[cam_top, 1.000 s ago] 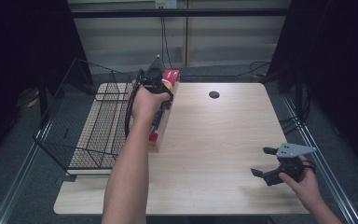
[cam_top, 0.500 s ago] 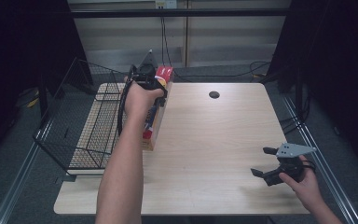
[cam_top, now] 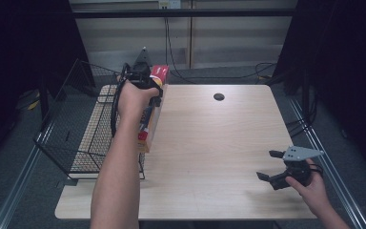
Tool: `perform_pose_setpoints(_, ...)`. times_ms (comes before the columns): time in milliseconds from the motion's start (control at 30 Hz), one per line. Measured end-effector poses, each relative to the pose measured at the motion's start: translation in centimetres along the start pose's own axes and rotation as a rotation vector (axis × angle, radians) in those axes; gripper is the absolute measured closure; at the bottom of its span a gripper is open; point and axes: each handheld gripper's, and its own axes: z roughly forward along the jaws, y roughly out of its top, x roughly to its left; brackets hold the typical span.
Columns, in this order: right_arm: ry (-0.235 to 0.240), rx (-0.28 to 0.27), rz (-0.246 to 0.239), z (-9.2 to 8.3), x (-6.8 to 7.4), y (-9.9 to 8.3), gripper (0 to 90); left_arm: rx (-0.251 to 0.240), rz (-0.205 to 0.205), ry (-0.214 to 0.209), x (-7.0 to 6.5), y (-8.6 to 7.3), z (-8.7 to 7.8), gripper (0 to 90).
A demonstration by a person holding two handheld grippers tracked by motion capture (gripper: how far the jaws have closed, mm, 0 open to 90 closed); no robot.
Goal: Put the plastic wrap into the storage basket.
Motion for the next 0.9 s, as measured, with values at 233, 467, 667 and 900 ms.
perform_pose_setpoints(233,0.005,0.007,-0.005,0.1,0.1,0.0,2.6,-0.002,-0.014,0.009,0.9,-0.2,-0.8,44.2)
perform_pose_setpoints(467,0.003,0.006,-0.006,0.1,0.1,0.0,2.7,-0.007,-0.026,0.015,1.6,-0.3,-1.4,44.3)
perform_pose_setpoints(667,0.009,0.003,-0.003,0.1,0.1,0.0,2.6,-0.002,-0.036,0.021,2.3,-0.5,-1.7,44.3)
perform_pose_setpoints(900,0.0,0.006,-0.006,0.1,0.1,0.0,2.6,-0.011,-0.048,0.029,2.9,-0.6,-2.0,44.2)
